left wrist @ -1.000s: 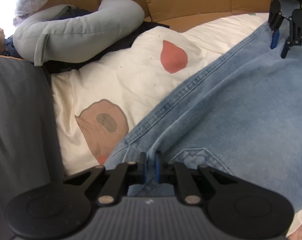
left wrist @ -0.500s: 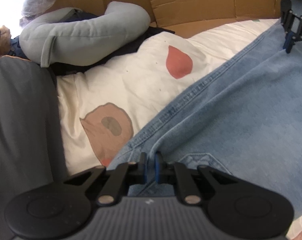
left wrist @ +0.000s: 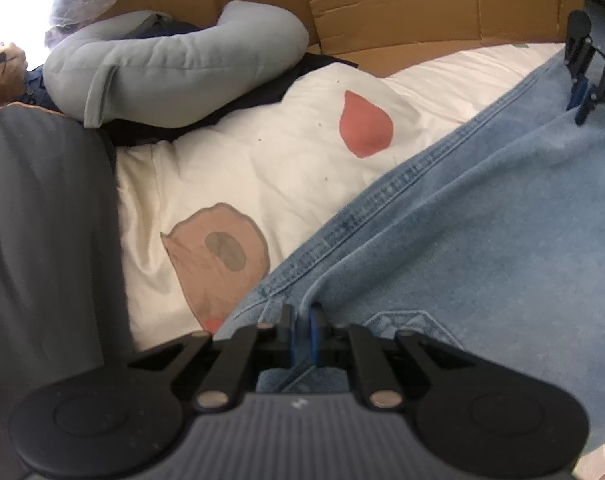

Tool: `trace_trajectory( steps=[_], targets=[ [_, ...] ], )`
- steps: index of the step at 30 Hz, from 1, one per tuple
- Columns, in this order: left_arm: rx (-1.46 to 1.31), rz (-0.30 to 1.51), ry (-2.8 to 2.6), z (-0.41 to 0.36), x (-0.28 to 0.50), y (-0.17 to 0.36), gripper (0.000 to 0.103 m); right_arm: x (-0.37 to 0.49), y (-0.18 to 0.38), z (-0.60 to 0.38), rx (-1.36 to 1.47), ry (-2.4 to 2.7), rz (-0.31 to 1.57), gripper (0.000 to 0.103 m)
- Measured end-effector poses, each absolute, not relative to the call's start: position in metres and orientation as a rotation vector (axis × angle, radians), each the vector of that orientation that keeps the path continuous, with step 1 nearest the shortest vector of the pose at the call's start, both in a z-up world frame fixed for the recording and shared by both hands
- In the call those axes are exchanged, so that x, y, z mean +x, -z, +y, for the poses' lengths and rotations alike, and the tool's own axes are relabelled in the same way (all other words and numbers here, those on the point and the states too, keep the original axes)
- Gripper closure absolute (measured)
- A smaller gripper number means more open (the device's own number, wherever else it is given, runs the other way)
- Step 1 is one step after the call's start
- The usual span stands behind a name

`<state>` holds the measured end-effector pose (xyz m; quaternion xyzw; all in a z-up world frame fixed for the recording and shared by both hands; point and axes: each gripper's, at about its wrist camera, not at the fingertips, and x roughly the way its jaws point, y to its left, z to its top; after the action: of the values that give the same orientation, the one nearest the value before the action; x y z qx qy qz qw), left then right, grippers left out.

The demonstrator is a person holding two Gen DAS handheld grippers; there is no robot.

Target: Fold clothes

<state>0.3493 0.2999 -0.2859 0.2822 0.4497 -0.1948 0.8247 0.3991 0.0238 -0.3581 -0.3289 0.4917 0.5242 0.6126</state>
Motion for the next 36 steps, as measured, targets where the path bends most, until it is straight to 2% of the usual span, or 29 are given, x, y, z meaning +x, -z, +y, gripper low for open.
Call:
trace_trajectory(
  steps=[1, 5, 6, 8, 11, 21, 36],
  targets=[
    [0.599, 0.956, 0.414, 0.300, 0.349, 0.286, 0.096, 0.400, 0.360, 0.026, -0.766, -1.215, 1.134, 0.076],
    [0.603, 0.956, 0.410, 0.299, 0.350, 0.288, 0.096, 0.407, 0.365, 0.030, -0.743, -1.229, 1.173, 0.076],
    [0.604, 0.955, 0.409, 0.299, 0.350, 0.288, 0.096, 0.410, 0.366, 0.030, -0.727, -1.228, 1.191, 0.079],
    [0.605, 0.953, 0.406, 0.298, 0.351, 0.289, 0.096, 0.411, 0.364, 0.028, -0.711, -1.228, 1.212, 0.101],
    [0.612, 0.948, 0.404, 0.298, 0.351, 0.290, 0.096, 0.409, 0.360, 0.026, -0.710, -1.228, 1.220, 0.102],
    [0.587, 0.945, 0.379, 0.302, 0.362, 0.290, 0.096, 0.411, 0.322, 0.024, -0.723, -1.069, 1.061, 0.103],
    [0.611, 0.982, 0.347, 0.298, 0.386, 0.297, 0.096, 0.421, 0.336, 0.047, -0.787, -0.907, 1.050, 0.103]
  ],
)
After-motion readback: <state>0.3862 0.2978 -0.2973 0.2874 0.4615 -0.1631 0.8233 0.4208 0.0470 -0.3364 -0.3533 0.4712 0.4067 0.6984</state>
